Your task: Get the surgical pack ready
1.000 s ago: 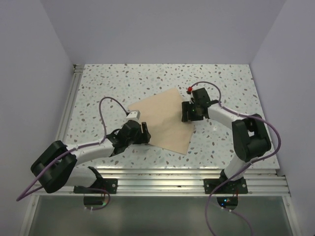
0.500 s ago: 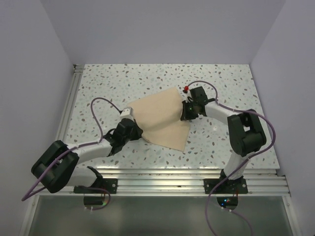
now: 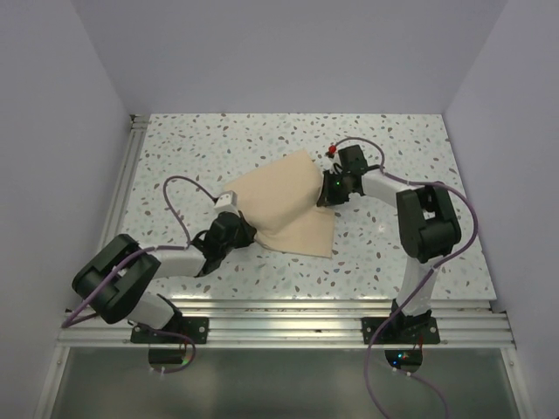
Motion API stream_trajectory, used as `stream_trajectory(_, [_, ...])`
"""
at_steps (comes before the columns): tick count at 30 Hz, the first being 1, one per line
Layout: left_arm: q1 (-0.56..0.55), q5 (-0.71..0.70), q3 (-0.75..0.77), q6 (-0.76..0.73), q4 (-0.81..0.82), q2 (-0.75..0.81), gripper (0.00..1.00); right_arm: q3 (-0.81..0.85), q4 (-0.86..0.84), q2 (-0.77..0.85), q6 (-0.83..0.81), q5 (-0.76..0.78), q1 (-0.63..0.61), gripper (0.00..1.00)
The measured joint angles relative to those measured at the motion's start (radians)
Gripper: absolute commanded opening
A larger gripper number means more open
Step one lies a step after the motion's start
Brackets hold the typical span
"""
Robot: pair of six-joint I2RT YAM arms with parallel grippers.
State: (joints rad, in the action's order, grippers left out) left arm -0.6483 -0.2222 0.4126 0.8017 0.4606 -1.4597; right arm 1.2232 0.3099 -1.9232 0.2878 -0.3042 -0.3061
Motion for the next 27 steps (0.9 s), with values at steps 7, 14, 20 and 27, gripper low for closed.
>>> stream_trajectory(7, [-0.059, -0.116, 0.002, 0.000, -0.025, 0.012, 0.00, 0.021, 0.008, -0.017, 0.026, 0.001, 0.010, 0.00])
stream_trajectory(14, [-0.139, -0.252, 0.039, 0.008, -0.130, 0.030, 0.00, 0.021, 0.013, -0.014, 0.052, 0.014, 0.014, 0.00])
stream_trajectory(20, [-0.204, -0.291, 0.048, 0.031, -0.198, 0.061, 0.09, 0.001, 0.019, 0.014, 0.061, 0.042, 0.014, 0.12])
stream_trajectory(27, [-0.257, -0.328, 0.064, 0.072, -0.449, 0.126, 0.75, -0.034, 0.042, 0.061, 0.068, 0.131, 0.023, 0.52])
